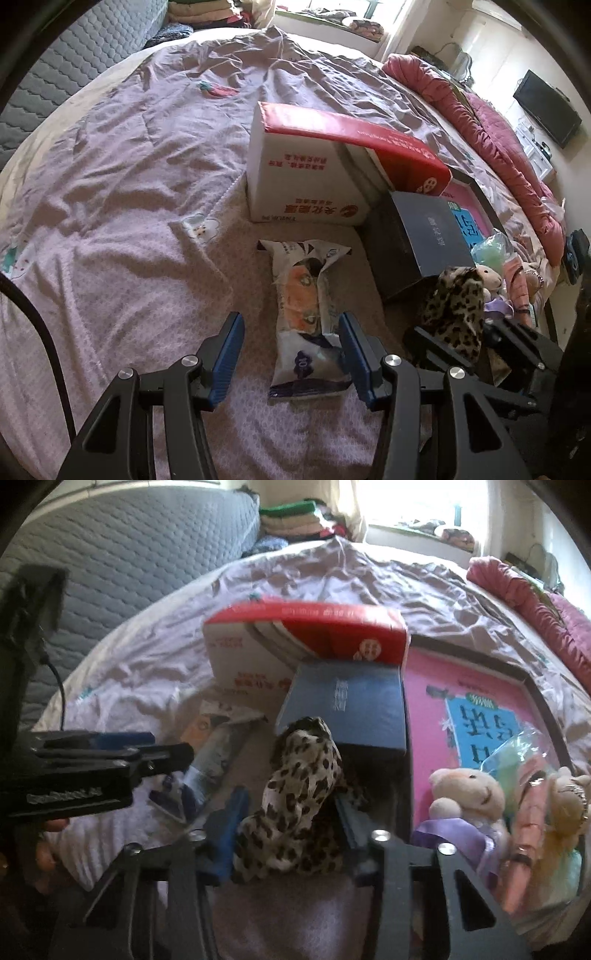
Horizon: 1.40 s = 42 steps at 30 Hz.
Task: Organize soft objects
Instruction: 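Move the left gripper to the snack packet while the right approaches the leopard-print cloth, then close the left gripper on the snack packet while the right grasps the leopard-print cloth, then carry the snack packet with the left gripper while the right carries the leopard cloth over the tray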
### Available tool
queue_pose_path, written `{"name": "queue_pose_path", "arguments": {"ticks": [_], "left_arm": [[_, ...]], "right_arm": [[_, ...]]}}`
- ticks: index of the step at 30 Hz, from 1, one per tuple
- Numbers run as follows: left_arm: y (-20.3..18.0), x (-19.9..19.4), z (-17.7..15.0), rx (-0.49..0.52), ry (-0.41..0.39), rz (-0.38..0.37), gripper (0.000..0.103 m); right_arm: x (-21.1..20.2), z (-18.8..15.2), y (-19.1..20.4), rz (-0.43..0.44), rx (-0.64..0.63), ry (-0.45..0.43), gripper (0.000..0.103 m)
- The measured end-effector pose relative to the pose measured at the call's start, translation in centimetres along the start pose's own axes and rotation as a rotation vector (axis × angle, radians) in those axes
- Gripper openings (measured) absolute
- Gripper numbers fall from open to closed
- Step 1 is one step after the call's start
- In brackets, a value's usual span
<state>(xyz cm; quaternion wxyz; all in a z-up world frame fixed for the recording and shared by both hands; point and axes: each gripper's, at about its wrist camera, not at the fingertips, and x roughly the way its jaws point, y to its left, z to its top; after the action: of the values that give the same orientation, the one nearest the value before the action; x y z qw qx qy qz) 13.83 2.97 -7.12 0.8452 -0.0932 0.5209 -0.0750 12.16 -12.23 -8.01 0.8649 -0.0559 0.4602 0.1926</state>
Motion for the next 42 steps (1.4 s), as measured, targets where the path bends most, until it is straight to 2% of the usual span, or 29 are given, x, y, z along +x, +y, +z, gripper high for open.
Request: {"name": "queue_pose_path", "arguments": {"ticks": [1,3,6,10,11,12,18,27,31,42], "left_arm": [[-0.1,0.4,0.1,0.001,0.006,-0.002,0.053],[-0.3,0.8,0.3,0.004,0.013,-0.008,0.053],[-0.8,1.8,0.5,0.012,0.026,-0.011,0.053],[-1.2,3.1,0.7,-0.002,0.050,-0.005,0.053],[-1.3,3.5,0.6,-0.009,0.052,-0.011,0.051],[-1.3,3.8,0.5,-0.015,0.052,-0.014,0.041],[-1.1,3.5,0.3,-0.020,0.025,-0.020,0.032],[-2.6,-2.4,-0.2,0.016,-0.092,-0.020,0.032],[-3.7,-4.6,-0.3,0.017,-0.119,-0.060,0.032],[-12.5,-8.4,-0.5,0.180,-0.177,-0.108,0.032]], "right_arm": [[0.2,-0.1,-0.2,0.003,0.001,0.005,0.033],[0.0,-0.3,-0.8,0.023,0.011,-0.008,0.025],[-1.1,-0.3,-1.4,0.043,0.011,-0.058,0.018],[-2.5,-0.5,-2.2,0.083,0.040,-0.094,0.017],[-2.7,-0.5,-2.4,0.104,0.047,-0.101,0.017],[-3.0,-0.5,-2.5,0.106,0.055,-0.110,0.017],[-5.4,-0.2,-3.2,0.145,0.091,-0.176,0.017],[-8.9,0.5,-3.2,0.175,0.094,-0.264,0.017],[-11.1,0.5,-4.2,0.162,0.105,-0.309,0.017],[-18.4,-0.7,-12.0,0.069,0.239,-0.448,0.017]]}}
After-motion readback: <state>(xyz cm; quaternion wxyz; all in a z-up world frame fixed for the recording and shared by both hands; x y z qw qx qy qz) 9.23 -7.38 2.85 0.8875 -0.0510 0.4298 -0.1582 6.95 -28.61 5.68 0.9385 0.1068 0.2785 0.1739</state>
